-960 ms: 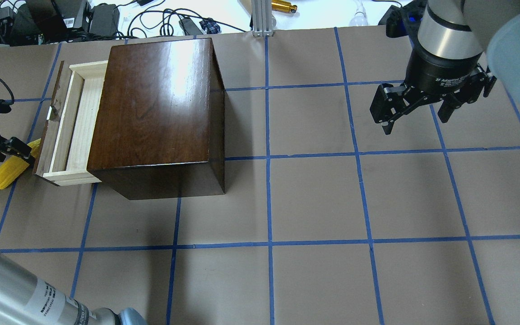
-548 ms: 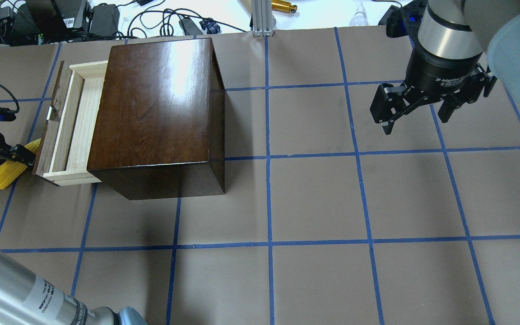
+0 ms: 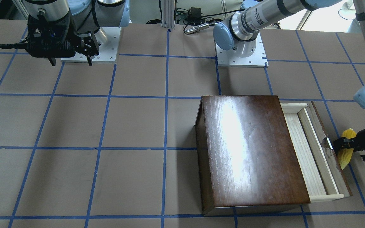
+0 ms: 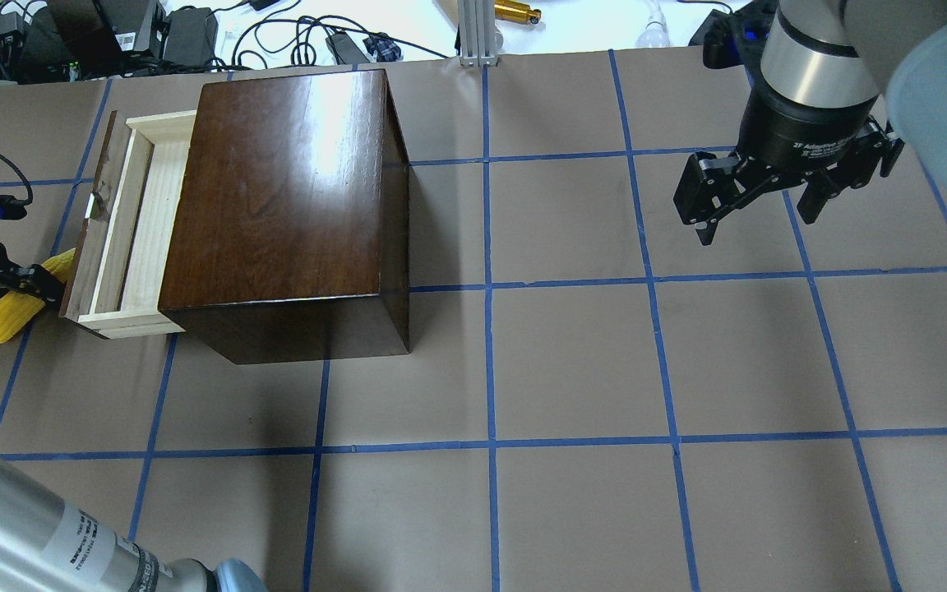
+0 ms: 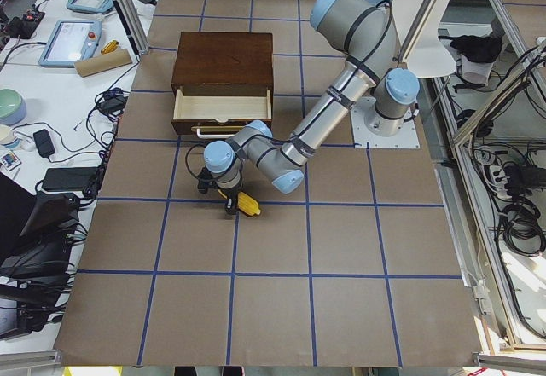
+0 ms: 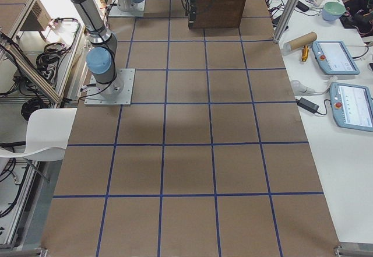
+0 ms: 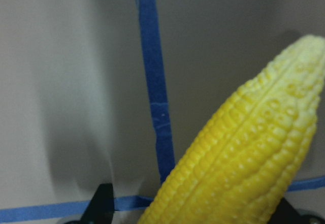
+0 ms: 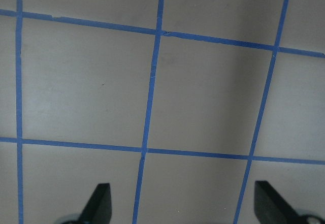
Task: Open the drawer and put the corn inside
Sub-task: 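Lower the left gripper over the yellow corn and grasp it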
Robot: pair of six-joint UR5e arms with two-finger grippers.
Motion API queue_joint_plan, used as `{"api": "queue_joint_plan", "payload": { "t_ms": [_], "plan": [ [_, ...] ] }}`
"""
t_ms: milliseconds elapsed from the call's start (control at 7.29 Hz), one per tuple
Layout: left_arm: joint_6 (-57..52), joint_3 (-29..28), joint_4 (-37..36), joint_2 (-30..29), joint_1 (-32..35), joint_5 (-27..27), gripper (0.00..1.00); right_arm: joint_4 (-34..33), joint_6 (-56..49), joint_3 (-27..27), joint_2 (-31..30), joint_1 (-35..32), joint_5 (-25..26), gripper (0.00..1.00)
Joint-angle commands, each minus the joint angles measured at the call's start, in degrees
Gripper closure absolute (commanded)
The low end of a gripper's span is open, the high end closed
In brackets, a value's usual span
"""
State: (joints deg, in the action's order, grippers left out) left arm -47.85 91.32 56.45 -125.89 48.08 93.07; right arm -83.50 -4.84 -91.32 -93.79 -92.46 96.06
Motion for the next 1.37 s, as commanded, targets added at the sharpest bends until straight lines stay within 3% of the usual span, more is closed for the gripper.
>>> {"api": "queue_joint_plan", "payload": {
  "t_ms": [0,1234],
  "plan": [
    [0.13,0.00,-0.03,0.29,0.00,-0.08,1.00,0.00,0.00,0.00,0.01,0.00,-0.09,0.00],
    [0.13,-0.87,1.02,2.39,0.69,0.01,1.00,0.00,0.00,0.00,-0.07,0.00,0.00,0.00]
  ]
}}
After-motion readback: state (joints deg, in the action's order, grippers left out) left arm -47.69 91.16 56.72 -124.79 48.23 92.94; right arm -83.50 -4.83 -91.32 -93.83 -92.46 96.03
